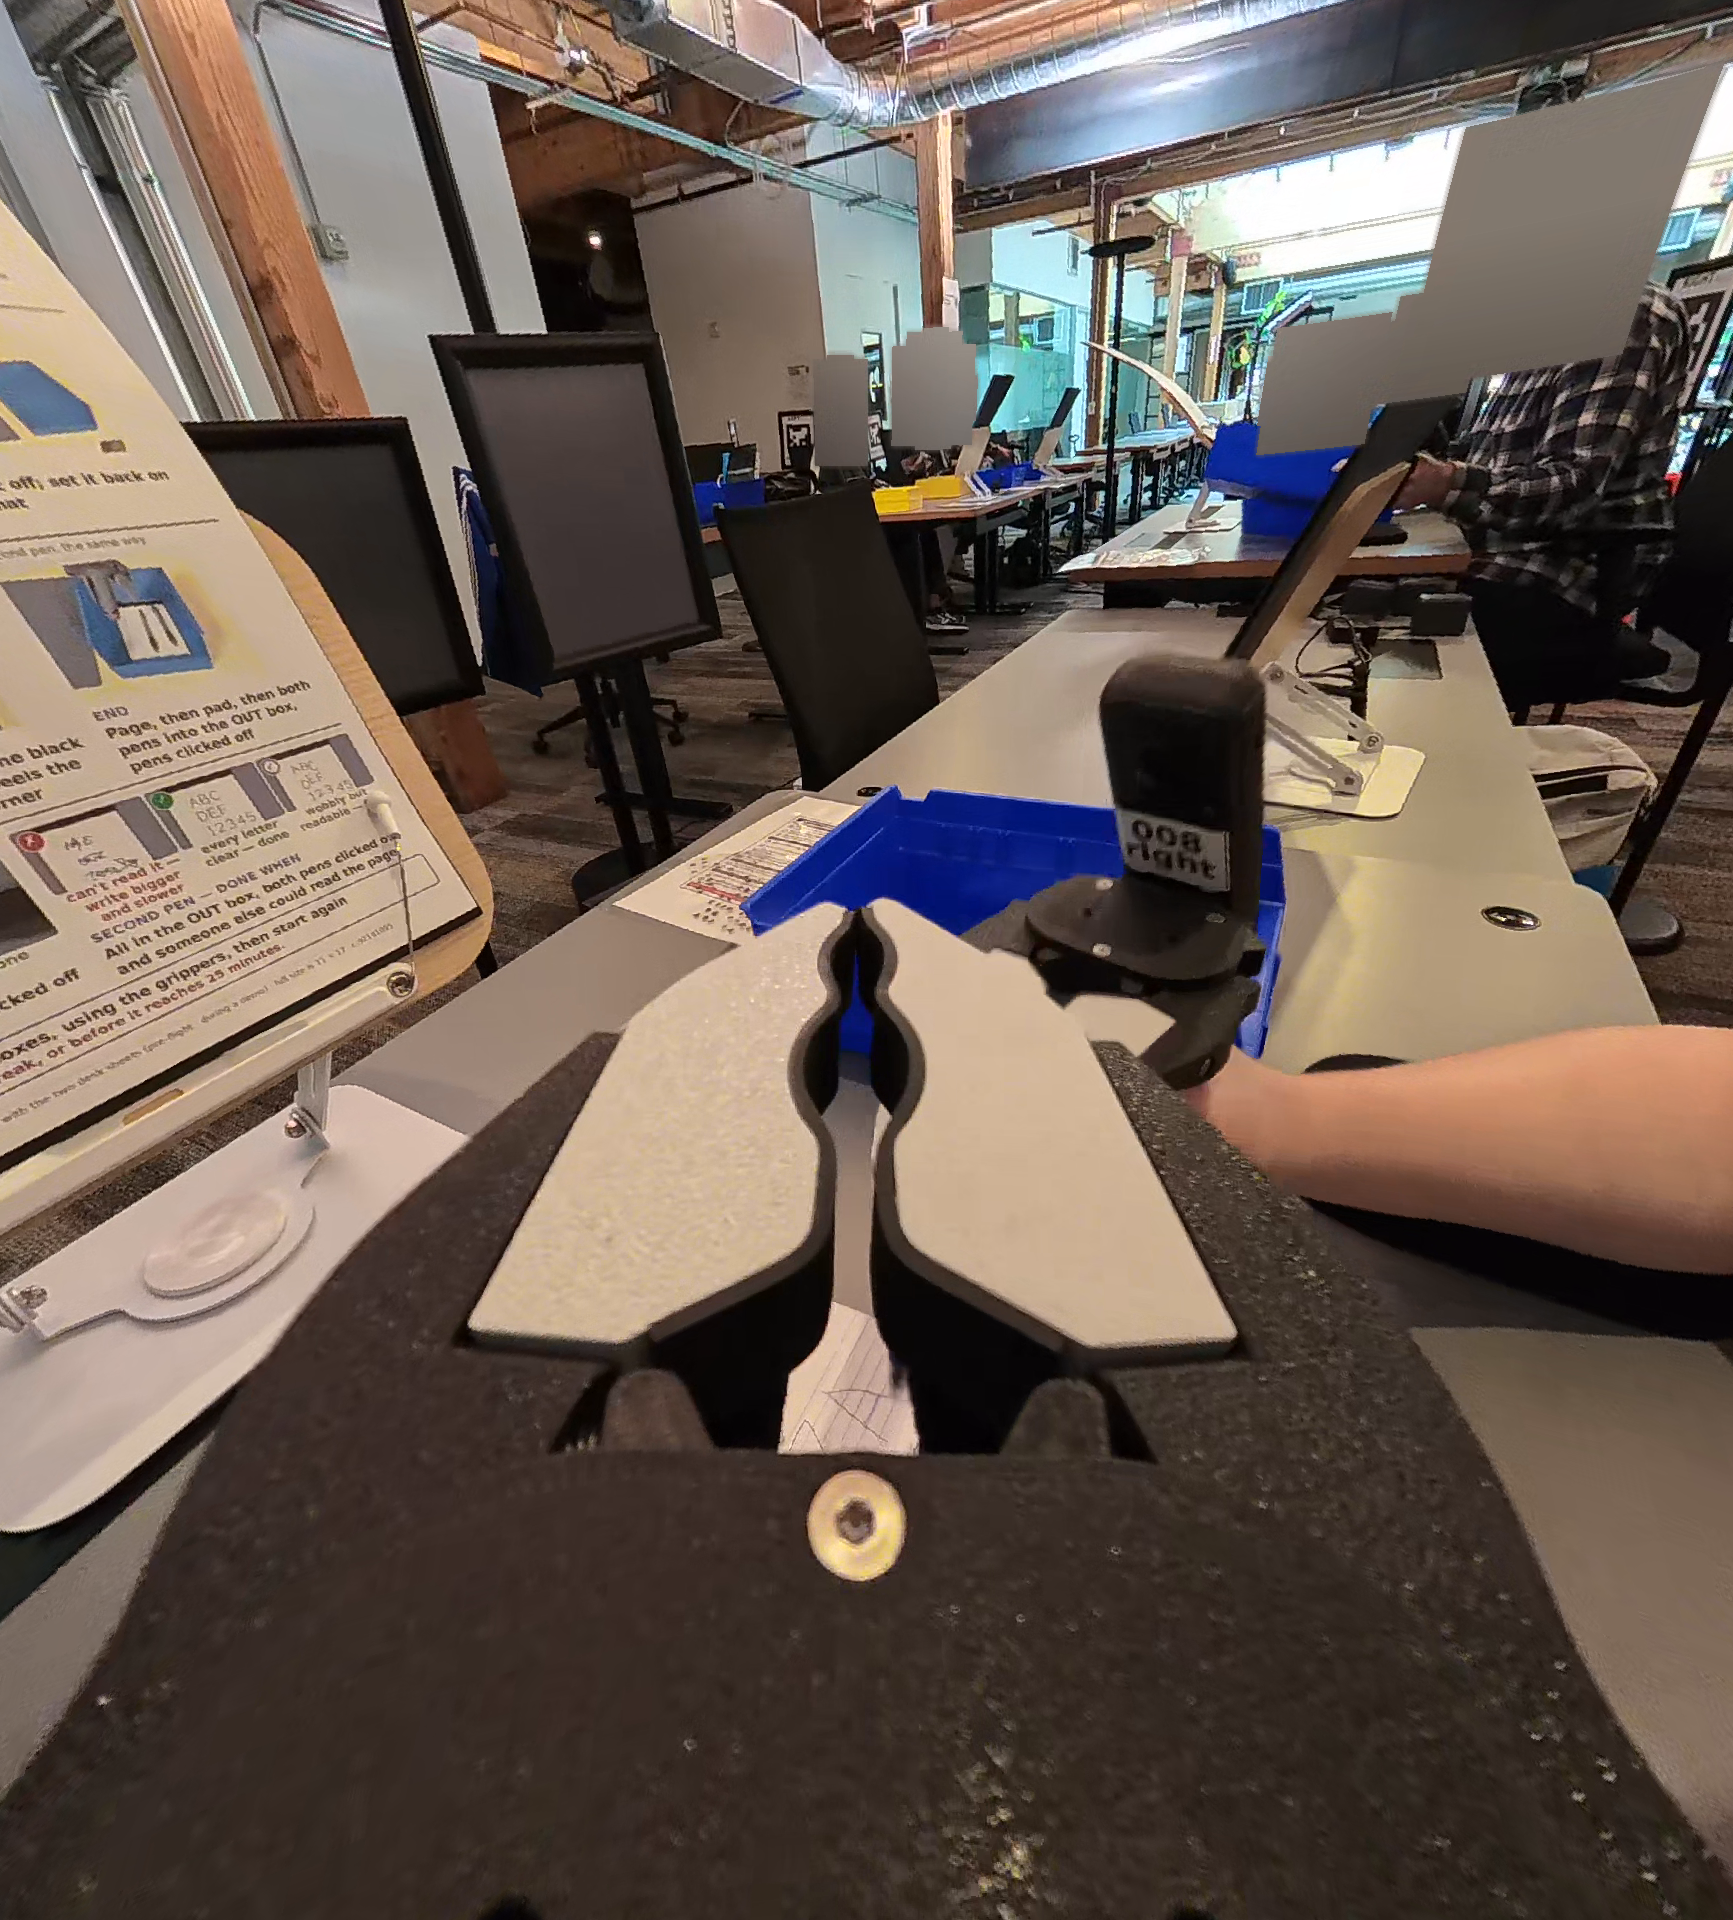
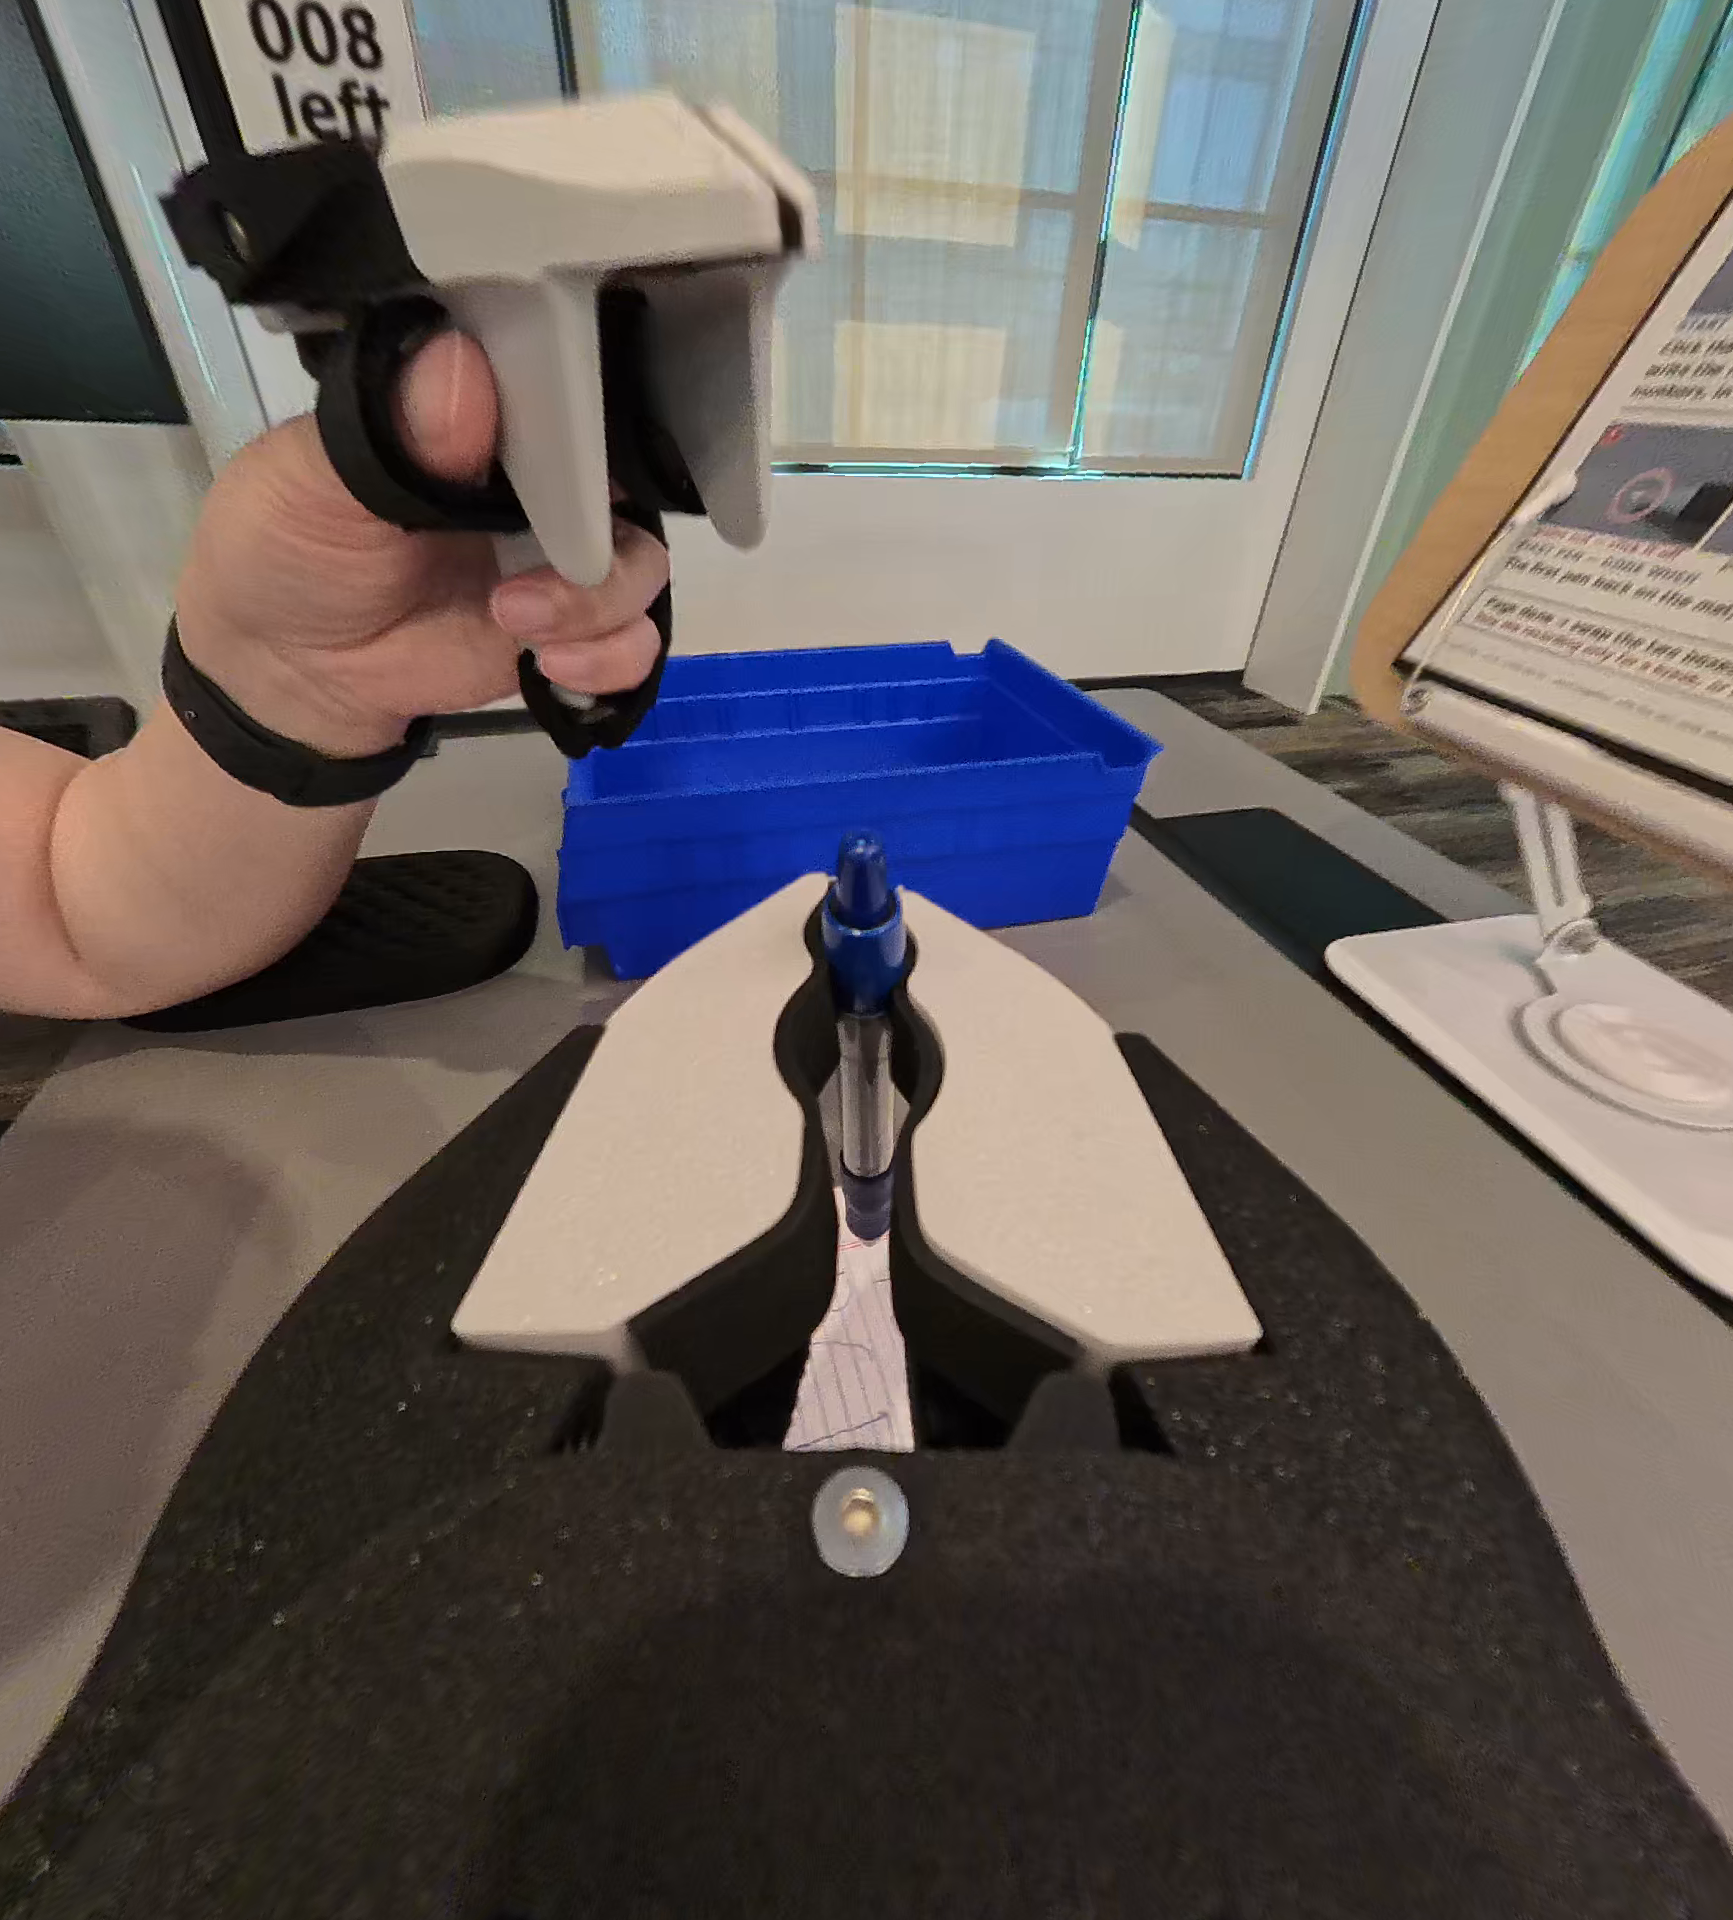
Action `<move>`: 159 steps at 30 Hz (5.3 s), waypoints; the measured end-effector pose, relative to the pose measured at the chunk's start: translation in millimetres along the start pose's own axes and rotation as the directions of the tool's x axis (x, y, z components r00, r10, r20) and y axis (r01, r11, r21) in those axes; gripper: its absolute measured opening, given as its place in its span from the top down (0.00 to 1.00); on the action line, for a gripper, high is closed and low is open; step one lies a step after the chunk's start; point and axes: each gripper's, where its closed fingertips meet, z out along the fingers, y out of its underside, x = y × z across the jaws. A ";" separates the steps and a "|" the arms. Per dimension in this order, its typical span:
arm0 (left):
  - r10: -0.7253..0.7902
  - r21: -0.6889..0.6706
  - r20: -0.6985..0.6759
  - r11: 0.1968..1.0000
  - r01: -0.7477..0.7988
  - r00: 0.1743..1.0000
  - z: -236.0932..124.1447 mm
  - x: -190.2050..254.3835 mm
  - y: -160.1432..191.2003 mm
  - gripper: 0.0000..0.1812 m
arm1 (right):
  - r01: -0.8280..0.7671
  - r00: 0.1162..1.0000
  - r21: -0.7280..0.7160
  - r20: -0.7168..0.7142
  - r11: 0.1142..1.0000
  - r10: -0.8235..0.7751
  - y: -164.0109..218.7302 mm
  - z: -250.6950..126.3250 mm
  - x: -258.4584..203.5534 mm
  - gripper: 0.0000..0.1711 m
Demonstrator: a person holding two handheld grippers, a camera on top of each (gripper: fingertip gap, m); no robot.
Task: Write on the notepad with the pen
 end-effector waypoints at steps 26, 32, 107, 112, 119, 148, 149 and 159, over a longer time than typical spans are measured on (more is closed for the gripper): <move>0.017 -0.009 0.009 1.000 -0.017 1.000 -0.1 -0.6 0.4 1.00 | -0.054 0.999 -0.008 -0.001 0.999 0.054 -1.9 -10.9 4.6 0.97; 0.025 -0.010 0.018 1.000 -0.025 1.000 -0.4 -2.1 0.4 1.00 | -0.107 0.976 0.107 0.201 0.989 0.084 -24.6 -2.3 -40.5 0.98; -0.096 -0.249 -0.127 0.966 0.062 0.987 -33.3 19.5 2.0 1.00 | -0.896 0.436 -0.390 -0.677 0.214 0.593 145.7 -41.1 72.2 0.97; -0.096 -0.254 -0.139 0.966 0.058 0.986 -35.1 22.7 1.1 1.00 | -0.905 0.423 -0.382 -0.773 0.187 0.472 153.8 -49.6 78.7 0.97; -0.081 -0.277 -0.161 0.960 0.033 0.984 -32.7 30.4 4.9 1.00 | -0.926 0.376 -0.354 -0.857 0.128 0.352 164.1 -59.3 82.3 0.97; -0.076 -0.312 -0.151 0.950 0.026 0.986 -32.6 24.6 12.9 1.00 | -0.846 0.503 -0.468 -0.860 0.257 0.089 150.3 -115.5 72.9 0.82; -0.073 -0.314 -0.146 0.949 0.024 0.987 -32.4 23.6 13.7 1.00 | -0.846 0.503 -0.469 -0.860 0.255 0.084 154.3 -116.2 72.0 0.81; -0.044 -0.340 -0.102 0.940 0.007 0.994 -32.9 13.5 19.4 1.00 | -0.830 0.539 -0.524 -0.841 0.190 0.034 174.9 -111.2 66.8 0.83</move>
